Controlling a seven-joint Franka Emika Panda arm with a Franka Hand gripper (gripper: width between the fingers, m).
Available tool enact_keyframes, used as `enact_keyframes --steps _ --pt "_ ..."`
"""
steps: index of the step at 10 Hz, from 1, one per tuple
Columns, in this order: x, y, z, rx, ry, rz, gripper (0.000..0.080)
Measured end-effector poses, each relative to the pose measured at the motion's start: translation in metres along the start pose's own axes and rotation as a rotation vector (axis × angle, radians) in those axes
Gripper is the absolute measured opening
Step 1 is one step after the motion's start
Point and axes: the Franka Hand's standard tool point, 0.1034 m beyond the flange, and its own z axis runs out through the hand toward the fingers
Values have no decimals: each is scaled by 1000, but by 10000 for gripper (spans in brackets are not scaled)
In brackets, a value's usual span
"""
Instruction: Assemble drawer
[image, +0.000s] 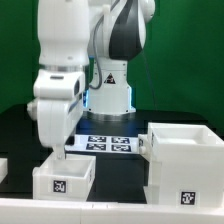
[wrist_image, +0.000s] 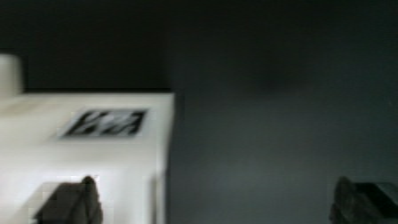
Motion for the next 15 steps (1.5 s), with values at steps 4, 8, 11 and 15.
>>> enact_keyframes --steps 4,8,11,15 --pt "-19 3 8 61 27 -52 649" --pt "-21 2 8 62 26 -49 245" --pt "-7 14 0 41 32 -41 42" --pt "82 55 -28 4 -3 35 40"
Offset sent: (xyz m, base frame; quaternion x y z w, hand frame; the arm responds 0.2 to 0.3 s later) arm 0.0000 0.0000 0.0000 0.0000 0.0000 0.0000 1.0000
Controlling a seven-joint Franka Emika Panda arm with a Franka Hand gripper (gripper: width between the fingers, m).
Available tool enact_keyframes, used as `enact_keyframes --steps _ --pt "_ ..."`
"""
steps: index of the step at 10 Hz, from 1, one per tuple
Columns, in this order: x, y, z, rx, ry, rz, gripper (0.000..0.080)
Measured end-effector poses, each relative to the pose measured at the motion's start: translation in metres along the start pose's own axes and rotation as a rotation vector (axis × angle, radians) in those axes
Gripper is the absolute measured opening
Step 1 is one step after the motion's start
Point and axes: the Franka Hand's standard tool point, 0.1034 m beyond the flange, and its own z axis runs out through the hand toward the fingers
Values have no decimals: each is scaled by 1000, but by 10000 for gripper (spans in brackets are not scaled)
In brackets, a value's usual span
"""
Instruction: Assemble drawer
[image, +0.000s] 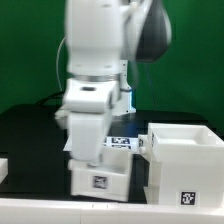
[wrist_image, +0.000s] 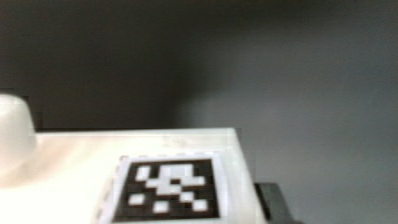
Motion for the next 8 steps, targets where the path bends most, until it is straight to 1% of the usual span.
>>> enact_keyframes --steps 1,2,4,5,6,7,8 --pt "-1 -4 3 -6 1 6 40" --pt "-3 -5 4 -2 0 8 40" --pt "-3 -5 5 -1 0 8 40" --pt "-3 -3 4 -4 0 -18 40" --pt "0 4 2 -10 0 -9 40" --pt "9 11 3 -8 -6 -5 40" --pt "14 13 6 3 -9 -10 40"
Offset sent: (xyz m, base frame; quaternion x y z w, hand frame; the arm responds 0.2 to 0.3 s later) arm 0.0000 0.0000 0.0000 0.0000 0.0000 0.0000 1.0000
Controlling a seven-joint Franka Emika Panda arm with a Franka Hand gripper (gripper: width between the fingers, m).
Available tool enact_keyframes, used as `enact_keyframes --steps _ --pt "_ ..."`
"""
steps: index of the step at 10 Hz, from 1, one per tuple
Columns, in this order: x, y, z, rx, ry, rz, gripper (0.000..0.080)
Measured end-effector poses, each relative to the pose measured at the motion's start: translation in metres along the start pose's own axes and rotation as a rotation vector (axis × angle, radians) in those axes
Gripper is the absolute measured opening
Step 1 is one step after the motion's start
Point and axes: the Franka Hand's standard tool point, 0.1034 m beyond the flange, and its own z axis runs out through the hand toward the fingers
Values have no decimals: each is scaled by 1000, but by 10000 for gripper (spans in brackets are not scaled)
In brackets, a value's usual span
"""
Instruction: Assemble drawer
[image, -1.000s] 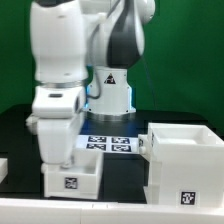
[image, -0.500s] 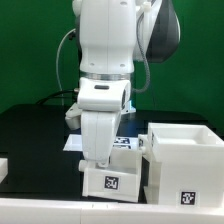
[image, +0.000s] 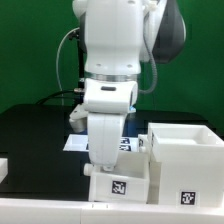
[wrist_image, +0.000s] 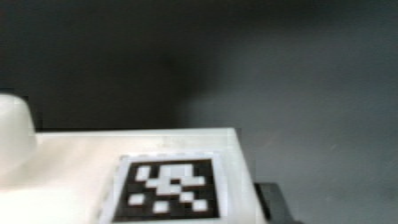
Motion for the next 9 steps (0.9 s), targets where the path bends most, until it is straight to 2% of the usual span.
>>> enact_keyframes --steps 2,4,6,9 --pt "3 -3 5 10 1 -4 40" --pt "9 -5 7 -2 8 -31 40" --pt "5 -8 10 -6 10 -69 40" --pt "5 -12 20 6 12 -72 40"
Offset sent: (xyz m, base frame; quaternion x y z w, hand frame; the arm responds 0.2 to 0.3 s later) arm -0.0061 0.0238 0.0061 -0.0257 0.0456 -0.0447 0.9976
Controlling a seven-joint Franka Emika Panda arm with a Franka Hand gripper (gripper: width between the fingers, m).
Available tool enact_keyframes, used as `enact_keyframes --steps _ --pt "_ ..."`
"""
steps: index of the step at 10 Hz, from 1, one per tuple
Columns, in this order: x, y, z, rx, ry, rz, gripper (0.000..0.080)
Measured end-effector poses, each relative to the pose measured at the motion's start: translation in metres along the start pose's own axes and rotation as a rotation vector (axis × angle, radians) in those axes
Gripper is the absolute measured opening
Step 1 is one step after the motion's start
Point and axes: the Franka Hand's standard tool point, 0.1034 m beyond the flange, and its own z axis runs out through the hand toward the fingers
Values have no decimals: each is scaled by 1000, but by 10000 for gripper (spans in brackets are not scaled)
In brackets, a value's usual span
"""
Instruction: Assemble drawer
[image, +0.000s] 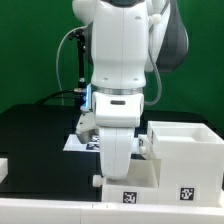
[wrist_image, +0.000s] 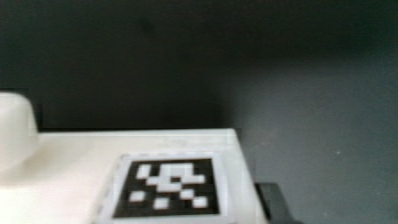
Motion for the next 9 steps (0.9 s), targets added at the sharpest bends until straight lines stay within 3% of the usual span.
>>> enact_keyframes --steps 4,9 --pt "2 -3 3 -33 5 13 40" --pt "-4 -11 7 -43 7 14 41"
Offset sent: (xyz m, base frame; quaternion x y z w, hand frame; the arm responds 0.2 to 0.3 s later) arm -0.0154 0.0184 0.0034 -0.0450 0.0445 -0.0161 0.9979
